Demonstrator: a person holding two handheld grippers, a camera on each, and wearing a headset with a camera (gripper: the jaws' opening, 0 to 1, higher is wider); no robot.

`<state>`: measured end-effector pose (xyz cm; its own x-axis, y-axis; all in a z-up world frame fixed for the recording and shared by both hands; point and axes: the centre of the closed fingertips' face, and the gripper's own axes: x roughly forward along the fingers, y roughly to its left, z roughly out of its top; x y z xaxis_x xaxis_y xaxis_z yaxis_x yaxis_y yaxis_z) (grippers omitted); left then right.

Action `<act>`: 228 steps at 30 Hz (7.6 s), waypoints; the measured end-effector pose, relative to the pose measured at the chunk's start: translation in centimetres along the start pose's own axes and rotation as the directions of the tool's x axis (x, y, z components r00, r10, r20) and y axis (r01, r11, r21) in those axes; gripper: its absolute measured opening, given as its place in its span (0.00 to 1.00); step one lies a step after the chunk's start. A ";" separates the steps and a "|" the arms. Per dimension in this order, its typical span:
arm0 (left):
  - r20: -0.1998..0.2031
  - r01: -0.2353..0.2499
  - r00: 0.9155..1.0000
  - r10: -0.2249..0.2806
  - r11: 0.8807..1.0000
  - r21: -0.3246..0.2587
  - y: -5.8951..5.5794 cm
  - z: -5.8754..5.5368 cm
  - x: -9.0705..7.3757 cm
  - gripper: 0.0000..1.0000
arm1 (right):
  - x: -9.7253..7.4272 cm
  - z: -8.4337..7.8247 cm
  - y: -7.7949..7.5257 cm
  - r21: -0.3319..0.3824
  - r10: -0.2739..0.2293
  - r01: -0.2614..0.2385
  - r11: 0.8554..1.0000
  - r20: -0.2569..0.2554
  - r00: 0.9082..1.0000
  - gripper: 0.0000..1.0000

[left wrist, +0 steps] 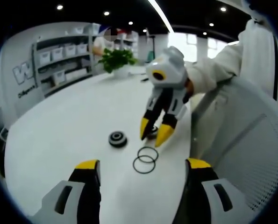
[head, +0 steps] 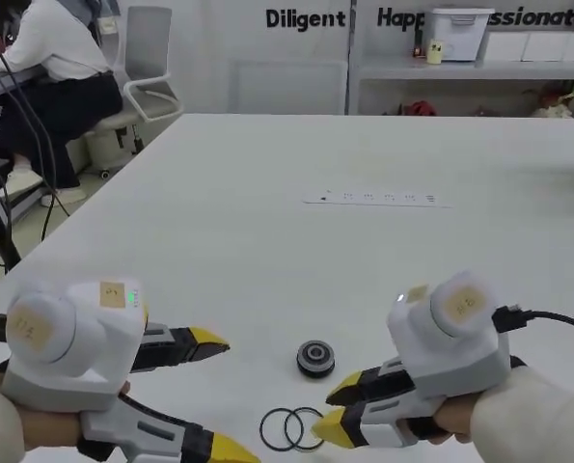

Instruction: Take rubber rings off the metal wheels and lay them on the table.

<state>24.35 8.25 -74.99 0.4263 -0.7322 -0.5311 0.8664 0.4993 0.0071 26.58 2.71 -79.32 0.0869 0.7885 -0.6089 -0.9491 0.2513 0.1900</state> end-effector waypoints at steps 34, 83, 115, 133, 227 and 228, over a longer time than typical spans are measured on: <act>0.048 0.003 0.999 -0.002 1.000 -0.019 0.1 1.0 -0.2 0.75 | -3.8 2.8 -4.1 0.086 -0.118 0.106 0.991 0.155 0.981 0.24; 0.175 0.033 0.982 -0.069 0.979 0.201 4.0 11.8 3.6 0.58 | -7.2 4.2 -6.9 0.165 -0.179 0.138 0.977 0.274 0.945 0.30; 0.012 0.041 0.999 -0.043 0.991 0.127 5.9 2.9 9.5 0.26 | -4.5 1.7 -7.4 0.118 -0.108 0.084 0.989 0.215 0.971 0.27; -0.029 0.038 0.999 -0.036 0.997 0.070 5.7 1.5 10.4 0.15 | -4.6 1.5 -7.5 0.124 -0.113 0.088 0.988 0.216 0.970 0.26; 0.058 0.056 0.996 -0.062 0.994 0.093 3.1 3.4 13.4 0.14 | -3.1 -1.7 -8.9 0.256 -0.123 0.096 0.962 0.089 0.988 0.00; 0.059 0.056 0.996 -0.062 0.994 0.093 3.1 3.4 13.4 0.14 | -3.2 -1.7 -8.8 0.263 -0.117 0.088 0.961 0.097 0.988 0.00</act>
<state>33.60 -1.61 -79.20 0.3866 -0.7876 -0.4798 0.9094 0.4121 0.0563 34.13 -2.95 -80.39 0.2264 0.8045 -0.5491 -0.8246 0.4584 0.3315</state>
